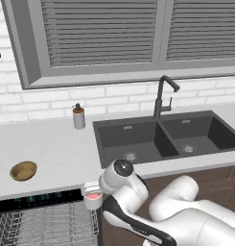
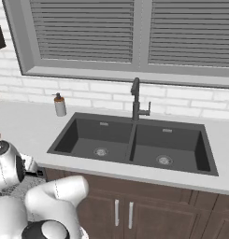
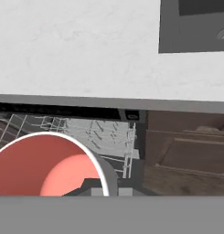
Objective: Pick up the cup and bowl from the counter, place them in the dishwasher, and close the dishwasher door.
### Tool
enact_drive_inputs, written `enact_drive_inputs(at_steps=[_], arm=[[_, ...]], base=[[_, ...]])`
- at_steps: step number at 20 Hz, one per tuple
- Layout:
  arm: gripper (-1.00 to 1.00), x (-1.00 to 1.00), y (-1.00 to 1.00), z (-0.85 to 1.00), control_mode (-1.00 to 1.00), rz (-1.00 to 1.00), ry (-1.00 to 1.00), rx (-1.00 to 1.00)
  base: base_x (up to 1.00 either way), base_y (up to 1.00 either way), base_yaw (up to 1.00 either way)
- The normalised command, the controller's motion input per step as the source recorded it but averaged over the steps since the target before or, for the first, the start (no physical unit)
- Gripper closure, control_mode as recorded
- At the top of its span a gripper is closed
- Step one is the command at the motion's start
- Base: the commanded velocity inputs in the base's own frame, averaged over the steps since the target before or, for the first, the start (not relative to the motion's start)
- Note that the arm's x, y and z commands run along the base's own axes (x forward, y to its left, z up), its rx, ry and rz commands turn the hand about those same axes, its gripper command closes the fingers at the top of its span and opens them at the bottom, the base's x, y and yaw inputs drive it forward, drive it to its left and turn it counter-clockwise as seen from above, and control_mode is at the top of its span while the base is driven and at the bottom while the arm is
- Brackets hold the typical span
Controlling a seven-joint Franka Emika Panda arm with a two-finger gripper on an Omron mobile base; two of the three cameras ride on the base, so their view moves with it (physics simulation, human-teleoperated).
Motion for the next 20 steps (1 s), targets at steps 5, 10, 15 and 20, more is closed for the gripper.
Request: enact_drive_inputs(at_steps=[5, 10, 15, 20], arm=[[1.0, 0.0, 0.01, -0.3, -1.0, 0.0, -0.03, -0.01], [1.0, 0.0, 0.11, -0.32, -1.0, 0.0, 0.0, -0.02], [1.0, 0.01, 0.21, -0.46, -1.0, 0.0, -0.07, -0.08], [1.0, 0.11, 0.35, -0.52, -1.0, 0.0, -0.12, -0.09]], base=[[0.0, 0.0, 0.0], [0.0, 0.0, 0.0], [0.0, 0.0, 0.0], [0.0, 0.0, 0.0]])
